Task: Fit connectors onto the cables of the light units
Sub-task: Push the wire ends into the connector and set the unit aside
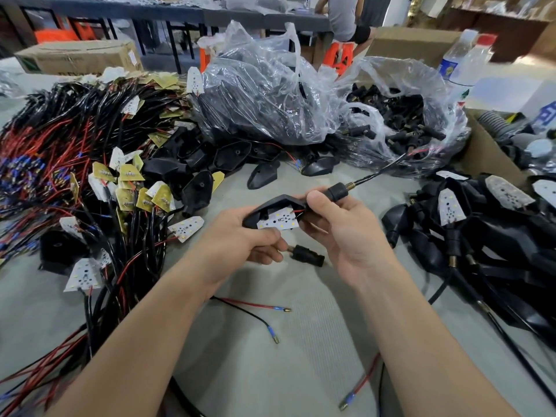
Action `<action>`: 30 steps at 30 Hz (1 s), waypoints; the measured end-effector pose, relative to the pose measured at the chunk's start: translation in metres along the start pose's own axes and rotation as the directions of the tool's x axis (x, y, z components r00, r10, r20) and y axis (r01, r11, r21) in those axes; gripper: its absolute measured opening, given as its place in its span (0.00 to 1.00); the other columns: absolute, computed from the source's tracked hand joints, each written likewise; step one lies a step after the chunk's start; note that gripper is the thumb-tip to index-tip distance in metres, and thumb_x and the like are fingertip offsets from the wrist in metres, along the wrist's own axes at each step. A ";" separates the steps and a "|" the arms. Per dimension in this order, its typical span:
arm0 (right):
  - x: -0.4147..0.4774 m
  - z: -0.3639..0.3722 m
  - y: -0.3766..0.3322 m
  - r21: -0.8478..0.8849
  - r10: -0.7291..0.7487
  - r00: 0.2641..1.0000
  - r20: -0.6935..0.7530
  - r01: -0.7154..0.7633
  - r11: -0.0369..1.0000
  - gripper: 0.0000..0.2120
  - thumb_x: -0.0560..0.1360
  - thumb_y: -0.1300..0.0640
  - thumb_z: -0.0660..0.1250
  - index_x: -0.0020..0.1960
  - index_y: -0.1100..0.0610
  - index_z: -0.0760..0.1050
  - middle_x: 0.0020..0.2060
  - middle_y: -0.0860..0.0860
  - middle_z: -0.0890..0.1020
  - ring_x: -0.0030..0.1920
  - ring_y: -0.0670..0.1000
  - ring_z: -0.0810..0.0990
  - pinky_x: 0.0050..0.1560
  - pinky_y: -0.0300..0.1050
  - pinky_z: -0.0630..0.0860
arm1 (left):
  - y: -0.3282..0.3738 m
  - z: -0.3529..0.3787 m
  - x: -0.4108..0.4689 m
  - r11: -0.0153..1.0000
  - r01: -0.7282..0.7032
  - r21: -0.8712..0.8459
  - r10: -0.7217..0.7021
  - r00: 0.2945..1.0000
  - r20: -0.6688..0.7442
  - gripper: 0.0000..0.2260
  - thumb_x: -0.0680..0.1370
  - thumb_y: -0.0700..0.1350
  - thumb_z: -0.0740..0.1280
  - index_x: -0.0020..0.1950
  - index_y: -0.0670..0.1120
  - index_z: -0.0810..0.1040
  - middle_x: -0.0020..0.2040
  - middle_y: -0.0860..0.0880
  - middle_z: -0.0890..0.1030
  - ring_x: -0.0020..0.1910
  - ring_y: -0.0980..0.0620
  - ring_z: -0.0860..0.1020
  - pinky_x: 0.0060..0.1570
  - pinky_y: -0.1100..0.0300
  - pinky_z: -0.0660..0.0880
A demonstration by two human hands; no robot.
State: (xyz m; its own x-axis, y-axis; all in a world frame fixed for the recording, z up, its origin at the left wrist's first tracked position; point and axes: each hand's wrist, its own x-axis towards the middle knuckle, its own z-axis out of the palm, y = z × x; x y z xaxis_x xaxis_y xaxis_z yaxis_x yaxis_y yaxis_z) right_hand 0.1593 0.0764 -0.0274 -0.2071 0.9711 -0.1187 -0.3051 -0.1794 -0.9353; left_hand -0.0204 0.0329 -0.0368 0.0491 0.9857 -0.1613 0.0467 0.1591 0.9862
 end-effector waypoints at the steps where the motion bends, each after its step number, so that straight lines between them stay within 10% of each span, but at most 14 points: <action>1: 0.000 0.000 0.000 -0.027 -0.010 1.000 -0.007 0.010 1.000 0.04 0.79 0.61 0.69 0.46 0.54 0.79 0.44 0.52 0.87 0.43 0.48 0.84 0.52 0.46 0.79 | 0.000 0.000 0.000 1.000 -0.006 0.001 0.006 1.000 -0.014 0.07 0.80 0.35 0.68 0.54 0.44 0.82 0.43 0.41 0.87 0.37 0.48 0.85 0.36 0.62 0.80; 6: -0.001 0.002 0.002 -0.107 -0.106 0.990 -0.092 0.096 0.990 0.09 0.76 0.64 0.73 0.39 0.53 0.82 0.34 0.52 0.84 0.34 0.49 0.81 0.43 0.43 0.79 | 0.002 0.004 0.000 1.000 0.006 0.003 -0.005 0.969 -0.246 0.18 0.74 0.36 0.76 0.60 0.48 0.77 0.41 0.44 0.87 0.33 0.50 0.84 0.34 0.59 0.79; 15: 0.000 0.005 0.007 0.006 -0.107 0.977 -0.186 0.111 0.994 0.07 0.75 0.65 0.75 0.40 0.57 0.81 0.32 0.52 0.84 0.32 0.51 0.82 0.37 0.41 0.80 | 0.000 0.001 -0.005 0.888 0.046 0.458 0.232 0.815 -0.531 0.09 0.66 0.69 0.71 0.39 0.67 0.83 0.29 0.59 0.82 0.32 0.61 0.79 0.41 0.56 0.77; 24: 0.002 0.007 0.010 0.021 -0.075 0.985 -0.153 0.079 0.997 0.09 0.75 0.64 0.74 0.38 0.55 0.82 0.34 0.55 0.85 0.34 0.52 0.84 0.37 0.41 0.80 | 0.007 -0.004 0.000 0.984 0.096 -0.153 -0.153 0.893 -0.424 0.08 0.71 0.45 0.78 0.33 0.50 0.85 0.28 0.53 0.77 0.25 0.57 0.68 0.29 0.66 0.65; 30: 0.005 0.005 0.014 0.057 -0.073 0.964 -0.256 0.090 0.994 0.05 0.76 0.63 0.74 0.48 0.63 0.79 0.36 0.58 0.85 0.35 0.53 0.84 0.38 0.42 0.81 | 0.008 0.007 -0.004 0.990 -0.143 -0.009 0.126 0.900 -0.418 0.07 0.71 0.39 0.78 0.35 0.50 0.86 0.26 0.51 0.77 0.27 0.55 0.69 0.28 0.67 0.68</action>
State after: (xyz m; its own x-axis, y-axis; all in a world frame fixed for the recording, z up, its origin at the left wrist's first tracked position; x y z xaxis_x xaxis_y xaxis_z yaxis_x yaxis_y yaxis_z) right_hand 0.1493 0.0781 -0.0395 0.0606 0.9894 -0.1318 -0.3748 -0.0998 -0.9217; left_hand -0.0128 0.0301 -0.0284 -0.3666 0.9304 -0.0050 0.0302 0.0172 0.9994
